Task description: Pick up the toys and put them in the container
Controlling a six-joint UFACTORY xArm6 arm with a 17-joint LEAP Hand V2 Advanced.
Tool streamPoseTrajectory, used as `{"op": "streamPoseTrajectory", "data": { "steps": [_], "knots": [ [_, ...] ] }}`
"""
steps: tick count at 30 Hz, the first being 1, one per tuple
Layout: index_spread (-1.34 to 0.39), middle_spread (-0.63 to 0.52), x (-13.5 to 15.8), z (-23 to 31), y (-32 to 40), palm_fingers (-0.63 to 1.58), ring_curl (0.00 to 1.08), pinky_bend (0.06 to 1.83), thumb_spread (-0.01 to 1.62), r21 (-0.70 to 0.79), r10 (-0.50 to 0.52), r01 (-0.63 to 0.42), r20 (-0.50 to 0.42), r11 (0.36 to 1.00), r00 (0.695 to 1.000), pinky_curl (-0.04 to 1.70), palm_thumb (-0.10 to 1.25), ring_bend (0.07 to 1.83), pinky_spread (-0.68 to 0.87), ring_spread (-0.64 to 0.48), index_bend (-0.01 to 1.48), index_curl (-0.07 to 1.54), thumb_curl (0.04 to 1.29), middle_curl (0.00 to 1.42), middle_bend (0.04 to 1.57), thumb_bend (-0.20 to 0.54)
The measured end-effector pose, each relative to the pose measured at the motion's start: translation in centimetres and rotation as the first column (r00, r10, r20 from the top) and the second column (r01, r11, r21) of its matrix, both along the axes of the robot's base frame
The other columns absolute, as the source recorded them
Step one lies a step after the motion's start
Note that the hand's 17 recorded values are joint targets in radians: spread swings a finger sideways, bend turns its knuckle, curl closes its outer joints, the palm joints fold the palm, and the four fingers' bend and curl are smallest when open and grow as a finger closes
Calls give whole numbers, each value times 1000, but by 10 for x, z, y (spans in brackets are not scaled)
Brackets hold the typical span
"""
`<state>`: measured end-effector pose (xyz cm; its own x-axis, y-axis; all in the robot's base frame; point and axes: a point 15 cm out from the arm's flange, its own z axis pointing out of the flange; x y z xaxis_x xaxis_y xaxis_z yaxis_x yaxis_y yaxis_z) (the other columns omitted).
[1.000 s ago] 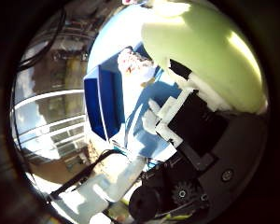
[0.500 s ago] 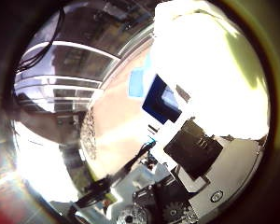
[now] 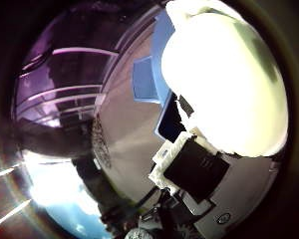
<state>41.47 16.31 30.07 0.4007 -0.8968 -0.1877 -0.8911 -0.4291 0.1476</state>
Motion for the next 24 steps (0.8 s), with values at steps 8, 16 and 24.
{"op": "streamPoseTrajectory", "data": {
  "steps": [8, 16, 24],
  "knots": [
    [-537, 33, -21, 29, -53, -197, 385, 1154, 1195, 20, 38, -36, -84, 999, 996, 269, 568, 597, 385, 264, 130, 656, 442, 512, 233, -30],
    [-448, 71, -27, 108, -136, -84, 325, 993, 1170, 45, -13, 14, -19, 999, 1000, 196, 580, 477, 443, 302, 120, 445, 379, 405, 163, -26],
    [-362, 73, -47, 127, -238, -10, 319, 938, 1164, 19, -79, 78, 23, 997, 997, 172, 584, 464, 465, 300, 140, 348, 354, 365, 180, -26]
  ]
}}
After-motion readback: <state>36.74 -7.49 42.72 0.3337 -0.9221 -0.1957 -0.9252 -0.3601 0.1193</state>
